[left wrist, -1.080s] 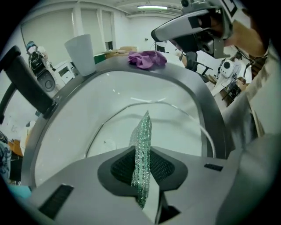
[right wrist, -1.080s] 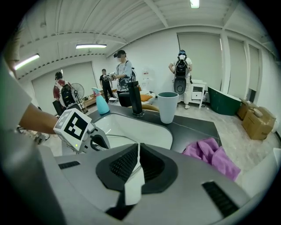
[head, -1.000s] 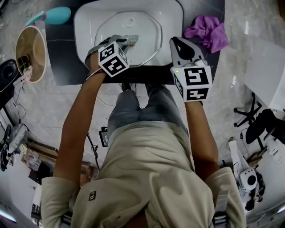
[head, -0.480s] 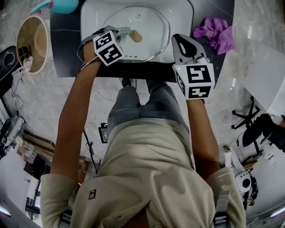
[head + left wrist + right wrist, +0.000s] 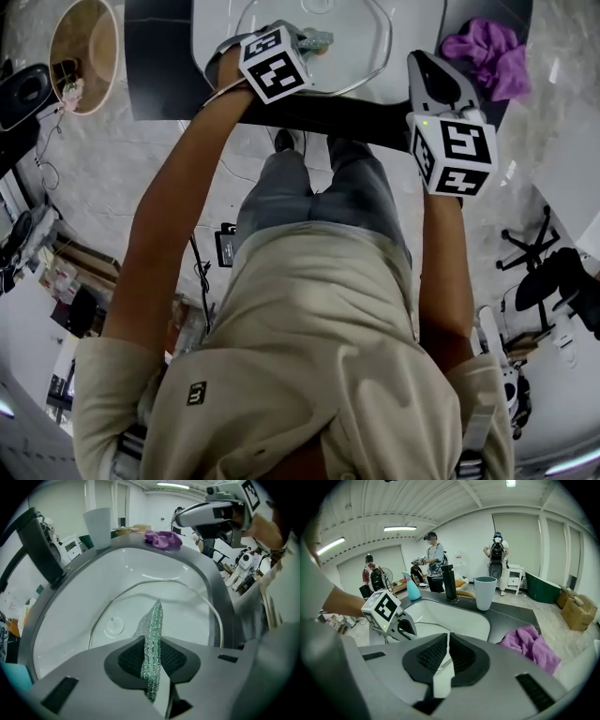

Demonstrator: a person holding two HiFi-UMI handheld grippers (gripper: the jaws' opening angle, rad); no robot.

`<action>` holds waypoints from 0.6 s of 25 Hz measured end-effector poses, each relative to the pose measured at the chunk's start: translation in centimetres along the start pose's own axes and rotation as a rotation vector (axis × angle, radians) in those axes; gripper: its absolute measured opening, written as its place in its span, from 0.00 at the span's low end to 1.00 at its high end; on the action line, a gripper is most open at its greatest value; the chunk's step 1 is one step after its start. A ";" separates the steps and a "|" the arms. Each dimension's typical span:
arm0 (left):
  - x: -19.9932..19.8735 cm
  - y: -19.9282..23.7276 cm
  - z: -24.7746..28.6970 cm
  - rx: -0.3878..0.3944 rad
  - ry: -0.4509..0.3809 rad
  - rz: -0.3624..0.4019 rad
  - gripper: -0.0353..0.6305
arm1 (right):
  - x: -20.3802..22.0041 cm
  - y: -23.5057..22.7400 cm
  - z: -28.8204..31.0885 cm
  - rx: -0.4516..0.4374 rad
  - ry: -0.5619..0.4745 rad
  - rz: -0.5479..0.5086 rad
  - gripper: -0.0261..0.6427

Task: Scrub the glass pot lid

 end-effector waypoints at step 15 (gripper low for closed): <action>-6.9 -5.2 -0.1 0.115 -0.171 0.018 0.18 | 0.2 0.6 -1.0 0.005 0.005 -0.006 0.08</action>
Point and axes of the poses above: the fingertips, and each gripper's own axes: z forward along the fingers, y to its left, x out of its underside, the point moved 7 cm from there along -z, backward along the fingers, and after that the axes turned 14 degrees about -z, right-handed, at the moved point
